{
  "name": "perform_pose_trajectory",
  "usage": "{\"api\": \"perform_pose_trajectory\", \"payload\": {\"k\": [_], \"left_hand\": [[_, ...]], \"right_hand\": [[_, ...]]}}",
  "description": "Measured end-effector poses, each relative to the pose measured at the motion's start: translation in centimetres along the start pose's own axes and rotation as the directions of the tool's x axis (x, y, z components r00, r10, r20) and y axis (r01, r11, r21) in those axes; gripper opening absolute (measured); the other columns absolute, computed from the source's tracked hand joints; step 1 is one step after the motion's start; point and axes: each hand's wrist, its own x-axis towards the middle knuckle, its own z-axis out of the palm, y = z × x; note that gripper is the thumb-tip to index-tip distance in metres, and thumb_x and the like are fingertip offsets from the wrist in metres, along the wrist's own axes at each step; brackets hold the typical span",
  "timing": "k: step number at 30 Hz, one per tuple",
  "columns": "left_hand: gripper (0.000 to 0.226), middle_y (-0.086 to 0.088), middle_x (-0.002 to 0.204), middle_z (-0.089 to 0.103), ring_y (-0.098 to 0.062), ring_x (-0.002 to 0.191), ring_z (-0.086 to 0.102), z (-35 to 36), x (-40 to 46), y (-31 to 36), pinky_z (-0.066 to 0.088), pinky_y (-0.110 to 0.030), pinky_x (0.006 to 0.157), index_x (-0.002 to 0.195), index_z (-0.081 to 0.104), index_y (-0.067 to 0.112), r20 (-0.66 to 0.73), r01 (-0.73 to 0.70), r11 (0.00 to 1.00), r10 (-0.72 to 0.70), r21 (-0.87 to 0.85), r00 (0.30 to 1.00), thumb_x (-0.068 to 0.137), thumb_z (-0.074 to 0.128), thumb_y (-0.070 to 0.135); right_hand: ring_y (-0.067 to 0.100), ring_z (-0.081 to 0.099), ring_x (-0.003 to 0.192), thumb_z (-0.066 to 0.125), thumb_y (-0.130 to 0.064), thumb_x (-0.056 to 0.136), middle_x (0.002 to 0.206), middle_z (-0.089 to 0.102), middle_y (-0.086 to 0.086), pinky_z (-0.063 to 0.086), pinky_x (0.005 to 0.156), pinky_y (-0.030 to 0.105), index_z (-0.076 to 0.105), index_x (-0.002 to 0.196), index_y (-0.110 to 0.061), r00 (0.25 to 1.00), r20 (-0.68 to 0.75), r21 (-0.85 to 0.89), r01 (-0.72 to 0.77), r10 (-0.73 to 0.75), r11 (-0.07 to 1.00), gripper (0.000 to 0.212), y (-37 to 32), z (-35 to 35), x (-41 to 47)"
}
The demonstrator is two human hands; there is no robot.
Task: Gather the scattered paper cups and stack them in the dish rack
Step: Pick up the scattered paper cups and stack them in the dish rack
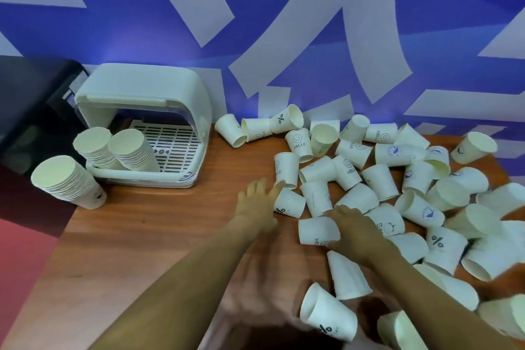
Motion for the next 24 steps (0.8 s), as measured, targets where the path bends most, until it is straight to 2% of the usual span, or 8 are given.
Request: {"api": "perform_pose_trajectory", "payload": {"k": [3, 8, 19, 24], "left_hand": [[0.092, -0.011, 0.159, -0.007, -0.034, 0.146, 0.003, 1.1, 1.1, 0.6, 0.022, -0.052, 0.113, 0.150, -0.010, 0.035, -0.009, 0.043, 0.992, -0.042, 0.116, 0.999, 0.088, 0.057, 0.028], [0.083, -0.011, 0.159, -0.011, -0.035, 0.145, 0.003, 1.8, 2.5, 0.5, 0.023, -0.053, 0.111, 0.151, -0.002, 0.030, -0.058, 0.072, 0.960, -0.058, 0.269, 0.997, 0.090, 0.054, 0.025], [0.076, -0.011, 0.159, -0.005, -0.035, 0.142, 0.015, 1.7, 4.1, -0.1, 0.025, -0.052, 0.110, 0.148, 0.011, 0.028, -0.026, 0.058, 0.971, -0.054, 0.233, 0.998, 0.087, 0.057, 0.019], [0.072, -0.008, 0.158, 0.002, -0.033, 0.138, 0.025, 1.4, 3.7, -0.7, 0.029, -0.049, 0.109, 0.144, 0.020, 0.024, -0.018, 0.031, 0.983, -0.028, 0.182, 0.999, 0.084, 0.061, 0.027]], "right_hand": [[0.021, 0.042, 0.123, 0.061, -0.047, 0.084, 0.141, 0.039, 0.000, 0.040, 0.100, 0.035, 0.033, 0.143, -0.025, 1.000, 0.003, -0.041, 0.015, -0.015, 0.999, 0.069, 0.7, 0.6, 0.5], [0.020, 0.045, 0.116, 0.059, -0.040, 0.082, 0.135, 0.042, 0.000, 0.042, 0.091, 0.032, 0.039, 0.139, -0.024, 0.999, 0.009, -0.069, 0.044, -0.044, 0.997, 0.062, 1.2, 1.6, 1.0], [0.020, 0.039, 0.123, 0.056, -0.033, 0.085, 0.139, 0.037, -0.001, 0.037, 0.096, 0.032, 0.033, 0.140, -0.026, 0.999, 0.013, -0.120, 0.050, -0.049, 0.992, 0.061, 1.4, 1.7, 2.2], [0.019, 0.038, 0.125, 0.057, -0.030, 0.085, 0.141, 0.037, -0.004, 0.036, 0.099, 0.031, 0.034, 0.140, -0.029, 0.999, -0.002, -0.122, 0.052, -0.053, 0.991, 0.061, 1.6, 1.4, 2.2]]}}
